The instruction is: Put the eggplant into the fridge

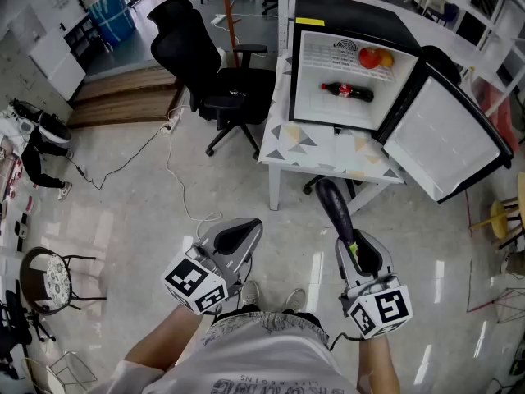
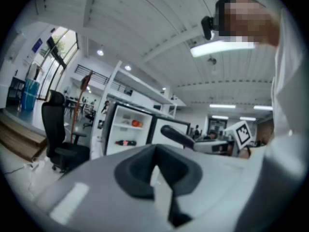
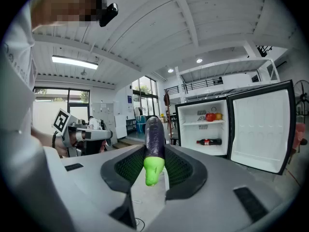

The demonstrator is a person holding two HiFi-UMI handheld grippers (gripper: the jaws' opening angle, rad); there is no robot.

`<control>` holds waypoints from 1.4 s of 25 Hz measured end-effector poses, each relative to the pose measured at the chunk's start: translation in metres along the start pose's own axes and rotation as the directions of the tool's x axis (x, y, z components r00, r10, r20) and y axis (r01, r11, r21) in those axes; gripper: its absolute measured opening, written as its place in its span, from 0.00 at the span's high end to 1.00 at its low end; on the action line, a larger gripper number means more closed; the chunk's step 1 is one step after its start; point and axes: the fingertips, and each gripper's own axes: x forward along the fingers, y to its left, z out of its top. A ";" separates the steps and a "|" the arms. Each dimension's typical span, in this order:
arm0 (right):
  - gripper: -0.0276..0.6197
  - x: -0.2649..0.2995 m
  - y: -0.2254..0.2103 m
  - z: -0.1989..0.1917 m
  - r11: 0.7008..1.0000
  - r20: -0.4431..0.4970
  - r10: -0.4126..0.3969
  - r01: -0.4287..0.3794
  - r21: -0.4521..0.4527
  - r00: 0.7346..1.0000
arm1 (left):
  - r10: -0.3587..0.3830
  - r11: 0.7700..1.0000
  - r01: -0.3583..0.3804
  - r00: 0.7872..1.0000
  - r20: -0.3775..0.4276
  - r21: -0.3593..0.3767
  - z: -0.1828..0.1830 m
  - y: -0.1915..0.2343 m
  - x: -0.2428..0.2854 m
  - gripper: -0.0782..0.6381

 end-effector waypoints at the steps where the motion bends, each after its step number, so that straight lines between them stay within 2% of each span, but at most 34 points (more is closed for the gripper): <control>1: 0.76 0.000 -0.001 0.001 1.000 0.005 -0.002 0.002 0.000 1.000 | -0.001 1.000 0.001 1.000 -0.001 0.000 0.000 0.000 0.001 0.88; 17: 0.75 -0.010 -0.034 -0.009 0.999 0.008 -0.010 0.010 0.044 1.000 | 0.020 1.000 -0.021 1.000 -0.015 -0.022 -0.015 -0.018 0.024 0.88; 35: 0.76 -0.047 -0.072 -0.015 0.998 0.015 0.053 -0.053 0.022 0.998 | 0.086 0.996 -0.086 0.996 0.010 -0.008 -0.020 -0.067 0.045 0.88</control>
